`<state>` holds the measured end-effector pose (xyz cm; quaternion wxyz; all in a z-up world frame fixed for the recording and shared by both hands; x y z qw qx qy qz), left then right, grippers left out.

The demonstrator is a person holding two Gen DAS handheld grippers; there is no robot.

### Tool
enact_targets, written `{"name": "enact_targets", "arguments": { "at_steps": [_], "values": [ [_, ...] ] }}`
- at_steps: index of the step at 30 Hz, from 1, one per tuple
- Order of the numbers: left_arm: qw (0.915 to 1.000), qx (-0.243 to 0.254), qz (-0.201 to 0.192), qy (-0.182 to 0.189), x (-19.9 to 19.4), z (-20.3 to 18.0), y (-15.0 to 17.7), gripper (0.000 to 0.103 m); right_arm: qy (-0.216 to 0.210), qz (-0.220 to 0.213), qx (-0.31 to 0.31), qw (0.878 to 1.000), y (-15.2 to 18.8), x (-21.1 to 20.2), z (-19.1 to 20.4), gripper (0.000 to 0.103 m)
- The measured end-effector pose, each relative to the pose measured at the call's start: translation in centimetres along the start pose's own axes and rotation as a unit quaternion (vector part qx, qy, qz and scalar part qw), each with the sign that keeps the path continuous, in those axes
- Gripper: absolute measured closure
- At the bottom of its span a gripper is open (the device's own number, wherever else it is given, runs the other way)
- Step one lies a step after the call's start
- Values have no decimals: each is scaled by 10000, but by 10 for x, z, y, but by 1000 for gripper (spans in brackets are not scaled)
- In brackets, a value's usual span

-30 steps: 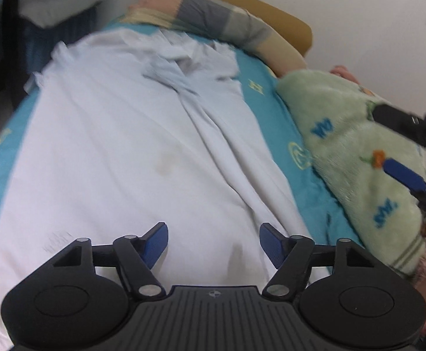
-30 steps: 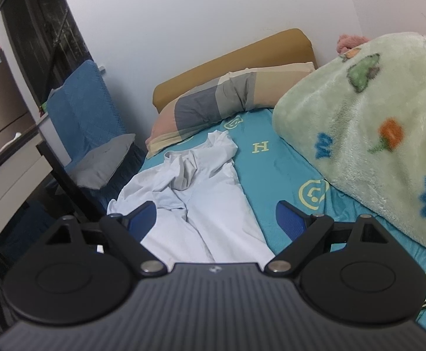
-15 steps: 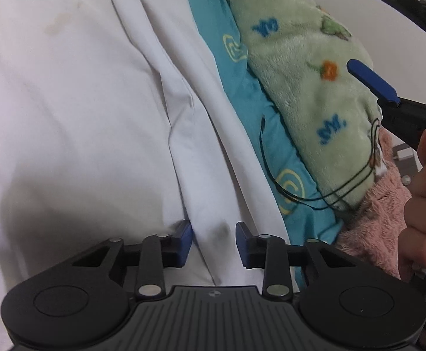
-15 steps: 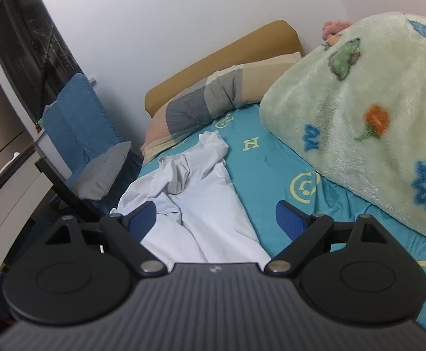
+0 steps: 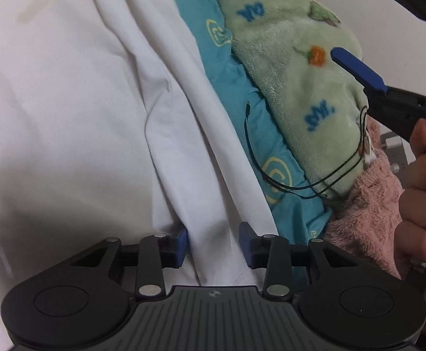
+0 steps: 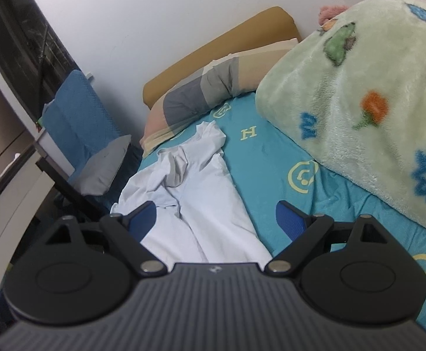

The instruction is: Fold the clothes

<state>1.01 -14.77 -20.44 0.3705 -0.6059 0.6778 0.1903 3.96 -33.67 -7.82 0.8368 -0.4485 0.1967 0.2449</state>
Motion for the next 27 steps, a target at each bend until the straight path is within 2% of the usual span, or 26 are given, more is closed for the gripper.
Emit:
{"name": "enact_targets", "arguments": {
  "at_steps": [3,4,7,13,17,22,25,27],
  "values": [
    [9999,65,-26,-151,0,0,1,85,19,18,25,10000,1,1,-2,13],
    [9998,27,-32,-180,-1,2,0,94,25,22,41,10000,1,0,-3,13],
    [9998,-177,-79,-100,-8,6,-1,100,34,10,68,10000,-1,0,-5,13],
    [9983,-322,-330,352,-47,-2,5,101,59,-67,300,9995,-6,-6,-17,13],
    [9961,-548,-450,520,-62,2,4,101,32,-36,544,9985,-8,-4,-26,13],
    [9971,-670,-195,303,-39,8,3,99,25,-2,617,9981,-8,-3,-30,13],
    [9974,-720,-41,74,-24,13,6,84,45,12,593,9982,-7,-1,-30,13],
    [9971,-763,37,5,-19,17,7,85,64,53,561,9984,-6,2,-29,13]
  ]
}}
Point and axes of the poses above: each gripper's, at about its wrist camera, not at the fingertips, and x roughly the way its jaws point, z to its left, y to its underside, the point moved 2 cm from there along x, roughly the way its jaws point, and after that the axes turned 5 degrees about z, right-handed, at the moved point
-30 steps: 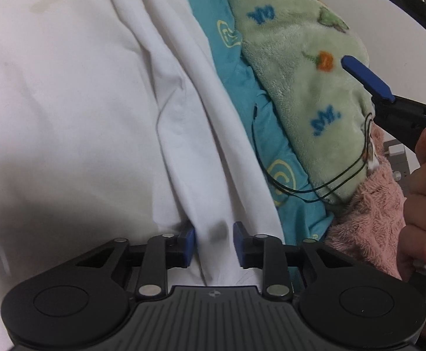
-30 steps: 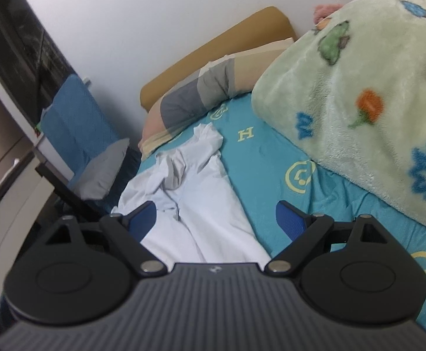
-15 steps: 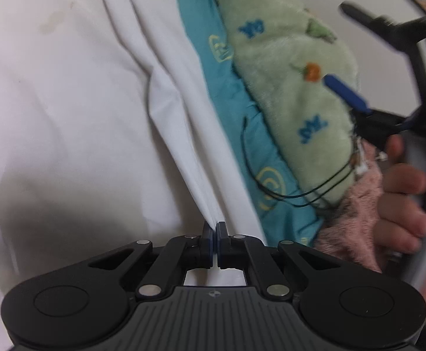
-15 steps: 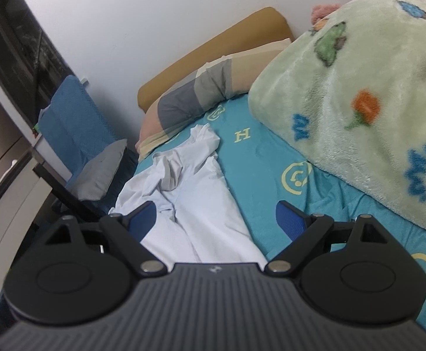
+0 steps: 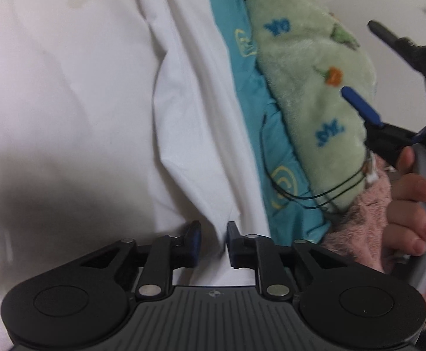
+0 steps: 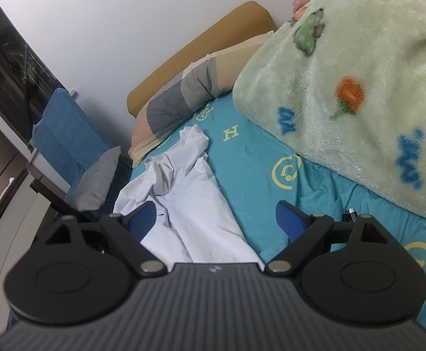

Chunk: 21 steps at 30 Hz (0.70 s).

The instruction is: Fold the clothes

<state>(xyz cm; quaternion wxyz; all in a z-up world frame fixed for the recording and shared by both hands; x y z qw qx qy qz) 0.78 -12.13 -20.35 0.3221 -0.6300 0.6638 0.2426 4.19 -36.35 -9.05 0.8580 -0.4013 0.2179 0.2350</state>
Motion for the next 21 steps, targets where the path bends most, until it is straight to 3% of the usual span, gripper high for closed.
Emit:
{"name": "enact_targets", "arguments": {
  "at_steps": [2,9,16,18,21],
  "values": [
    [9999,-81,7,66,-4,1,2,101,27,64,-54,10000,2,4,1,13],
    [9990,-335,-259,123,-65,-5,21,101,122,151,-199,9996,7,9,3,13],
    [9921,-398,-185,-1174,-77,16,36,101,245,269,-275,9990,12,16,5,13],
    [9907,-377,-171,-1298,-78,14,31,96,270,333,-331,9985,16,19,7,13],
    [9873,-322,-333,-1522,-91,10,14,70,290,373,-453,9979,20,22,12,13]
  ]
}}
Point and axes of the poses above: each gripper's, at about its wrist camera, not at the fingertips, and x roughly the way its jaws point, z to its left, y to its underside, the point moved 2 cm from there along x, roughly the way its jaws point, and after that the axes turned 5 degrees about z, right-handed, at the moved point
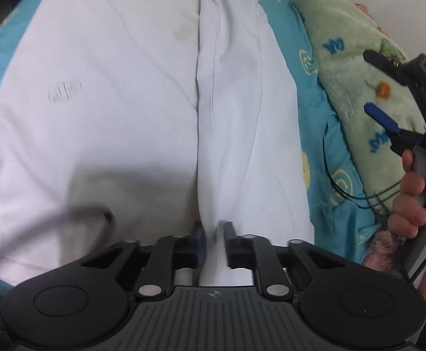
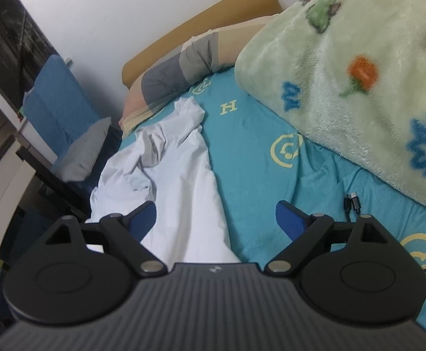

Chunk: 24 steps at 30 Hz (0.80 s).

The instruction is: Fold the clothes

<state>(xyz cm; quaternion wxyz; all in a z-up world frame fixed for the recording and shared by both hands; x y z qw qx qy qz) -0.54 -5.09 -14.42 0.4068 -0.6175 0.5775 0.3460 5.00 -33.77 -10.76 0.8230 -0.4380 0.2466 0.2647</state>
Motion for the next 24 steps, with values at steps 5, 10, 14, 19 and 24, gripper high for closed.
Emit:
{"name": "enact_targets", "arguments": {
  "at_steps": [5,10,14,19,24],
  "values": [
    [9970,-341,-685,-151,-21,12,-70,46,54,-64,-143,9999,1,5,7,13],
    [9853,-706,-1537,-228,-9,28,-163,43,167,-18,-185,9997,-1,24,9,13],
    [9722,-1163,-2033,-34,25,42,-227,43,214,98,-113,9997,-1,45,5,13],
    [9581,-1251,-2573,135,64,48,-276,43,272,130,-171,9994,-3,73,2,13],
    [9560,-936,-2777,-140,74,48,-306,84,245,53,-411,9988,-4,98,4,13]
  ]
}}
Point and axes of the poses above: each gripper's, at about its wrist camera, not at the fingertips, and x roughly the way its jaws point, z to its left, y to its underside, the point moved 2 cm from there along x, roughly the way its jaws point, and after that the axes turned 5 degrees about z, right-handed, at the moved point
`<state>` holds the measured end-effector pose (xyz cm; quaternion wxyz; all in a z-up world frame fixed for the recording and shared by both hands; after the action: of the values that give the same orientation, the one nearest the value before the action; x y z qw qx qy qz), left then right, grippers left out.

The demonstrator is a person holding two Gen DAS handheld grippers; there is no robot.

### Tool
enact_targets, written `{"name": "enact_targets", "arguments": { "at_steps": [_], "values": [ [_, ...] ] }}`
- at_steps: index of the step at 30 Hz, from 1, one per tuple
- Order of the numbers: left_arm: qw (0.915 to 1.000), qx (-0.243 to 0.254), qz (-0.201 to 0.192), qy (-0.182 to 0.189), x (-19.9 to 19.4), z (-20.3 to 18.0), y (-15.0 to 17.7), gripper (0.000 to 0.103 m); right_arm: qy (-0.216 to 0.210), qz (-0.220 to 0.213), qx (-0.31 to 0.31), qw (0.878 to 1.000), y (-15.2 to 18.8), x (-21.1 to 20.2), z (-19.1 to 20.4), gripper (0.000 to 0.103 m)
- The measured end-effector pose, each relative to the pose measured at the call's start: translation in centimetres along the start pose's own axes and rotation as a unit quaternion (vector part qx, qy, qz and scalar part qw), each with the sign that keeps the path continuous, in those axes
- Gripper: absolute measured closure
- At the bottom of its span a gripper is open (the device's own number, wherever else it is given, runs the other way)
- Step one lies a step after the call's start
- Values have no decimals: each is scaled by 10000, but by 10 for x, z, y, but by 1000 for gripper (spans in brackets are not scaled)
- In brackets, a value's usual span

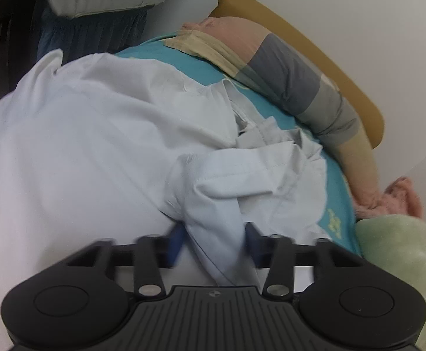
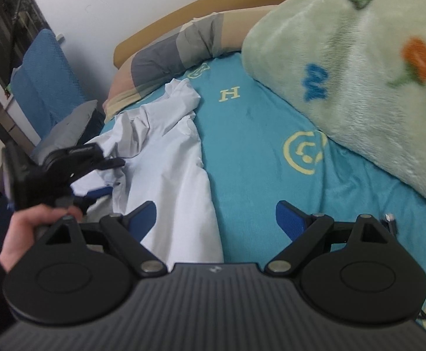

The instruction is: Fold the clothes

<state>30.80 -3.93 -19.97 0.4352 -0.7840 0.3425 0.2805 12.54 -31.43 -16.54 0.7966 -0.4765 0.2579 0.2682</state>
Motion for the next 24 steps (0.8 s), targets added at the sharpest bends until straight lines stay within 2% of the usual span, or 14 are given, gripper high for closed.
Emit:
{"name": "enact_targets", "arguments": {
  "at_steps": [1,2,6,9,12,14,16,19,24],
  "values": [
    [10000,2,-19,-78,-3,1,-1,93,-14,-7,-42,10000,0,4,1,13],
    [9999,-13,-50,-160,-8,3,-2,95,-28,-15,-85,10000,0,9,2,13],
    [9982,-62,85,-595,-30,12,-1,96,7,-2,-253,9997,2,18,6,13],
    [9967,275,222,-728,-40,17,1,93,-16,10,-239,9997,3,16,6,13],
    [9950,517,320,-795,-50,23,1,70,6,-29,-231,9997,5,10,7,13],
    [9961,456,260,-715,-59,30,-3,45,18,-63,-219,9997,6,4,7,13],
    [9984,243,136,-497,-65,37,-14,34,13,-91,-198,9998,6,0,7,13],
    [10000,14,5,-70,-64,38,-33,28,14,-110,-210,9997,6,0,8,13],
    [9996,164,-83,222,-26,12,-61,27,36,-51,-214,9998,6,8,7,13]
  ]
}}
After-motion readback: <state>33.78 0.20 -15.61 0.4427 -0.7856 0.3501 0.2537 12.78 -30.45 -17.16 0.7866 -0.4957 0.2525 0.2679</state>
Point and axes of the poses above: each gripper's, at about its wrist camera, not at the fingertips, and x roughly the way its jaws point, z to its left, y to its underside, the point moved 2 cm from there along x, roughly the way its jaws point, and after that the axes turned 5 degrees about z, right-handed, at the moved point
